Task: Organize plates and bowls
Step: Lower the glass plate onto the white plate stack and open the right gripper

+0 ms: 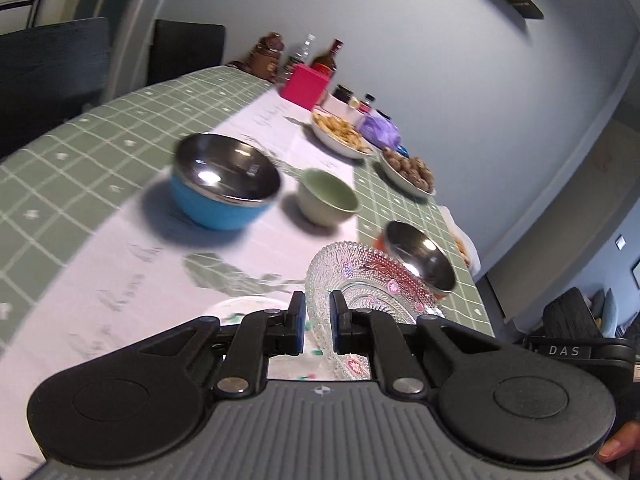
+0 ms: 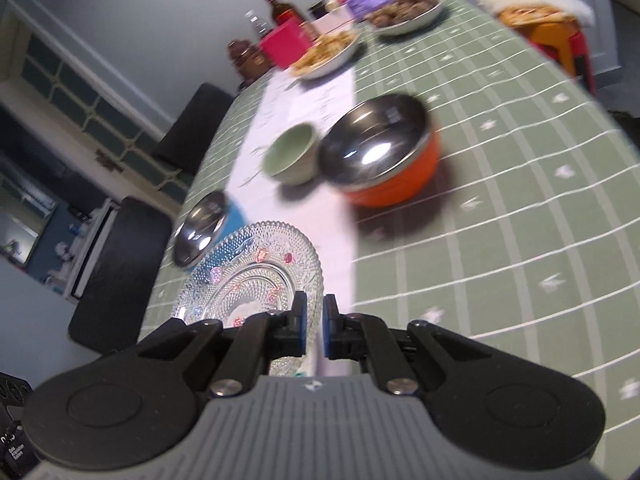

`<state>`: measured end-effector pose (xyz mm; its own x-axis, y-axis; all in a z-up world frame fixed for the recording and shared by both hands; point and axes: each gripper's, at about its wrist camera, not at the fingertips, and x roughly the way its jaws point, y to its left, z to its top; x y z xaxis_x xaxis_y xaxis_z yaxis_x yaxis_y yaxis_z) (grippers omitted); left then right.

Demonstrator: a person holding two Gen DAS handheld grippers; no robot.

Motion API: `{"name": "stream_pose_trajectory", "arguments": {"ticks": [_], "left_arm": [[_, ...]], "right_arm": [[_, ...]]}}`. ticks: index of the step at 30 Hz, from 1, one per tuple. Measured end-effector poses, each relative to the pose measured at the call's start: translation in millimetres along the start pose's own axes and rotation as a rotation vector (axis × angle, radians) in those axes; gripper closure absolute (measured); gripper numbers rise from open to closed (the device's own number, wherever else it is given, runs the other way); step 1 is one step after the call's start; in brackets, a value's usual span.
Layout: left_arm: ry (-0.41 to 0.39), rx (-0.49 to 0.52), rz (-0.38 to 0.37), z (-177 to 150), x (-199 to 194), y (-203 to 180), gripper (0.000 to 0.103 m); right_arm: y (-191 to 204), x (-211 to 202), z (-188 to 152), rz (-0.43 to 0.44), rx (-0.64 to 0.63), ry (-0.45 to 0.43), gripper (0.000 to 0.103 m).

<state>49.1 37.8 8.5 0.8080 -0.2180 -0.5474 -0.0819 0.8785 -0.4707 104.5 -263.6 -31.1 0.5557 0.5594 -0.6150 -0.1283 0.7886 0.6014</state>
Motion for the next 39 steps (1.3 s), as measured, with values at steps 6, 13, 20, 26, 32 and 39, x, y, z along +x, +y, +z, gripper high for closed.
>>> {"name": "stream_pose_trajectory", "arguments": {"ticks": [6, 13, 20, 26, 32, 39], "left_arm": [[0.019, -0.028, 0.014, -4, -7, 33, 0.090], [0.058, -0.016, 0.030, -17, -3, 44, 0.090], [0.096, -0.021, 0.040, -23, 2, 51, 0.090], [0.137, 0.032, 0.072, -30, 8, 49, 0.090], [0.138, 0.057, 0.088, -33, 11, 47, 0.090], [0.138, 0.074, 0.085, -32, 11, 47, 0.090]], "right_arm": [[14, 26, -18, 0.035, -0.021, 0.043, 0.098], [12, 41, -26, 0.010, -0.055, 0.079, 0.098], [11, 50, -32, -0.020, -0.091, 0.093, 0.098], [13, 57, -37, -0.065, -0.154, 0.103, 0.097], [12, 63, -39, -0.090, -0.180, 0.125, 0.096], [18, 61, -42, -0.108, -0.246, 0.099, 0.096]]}}
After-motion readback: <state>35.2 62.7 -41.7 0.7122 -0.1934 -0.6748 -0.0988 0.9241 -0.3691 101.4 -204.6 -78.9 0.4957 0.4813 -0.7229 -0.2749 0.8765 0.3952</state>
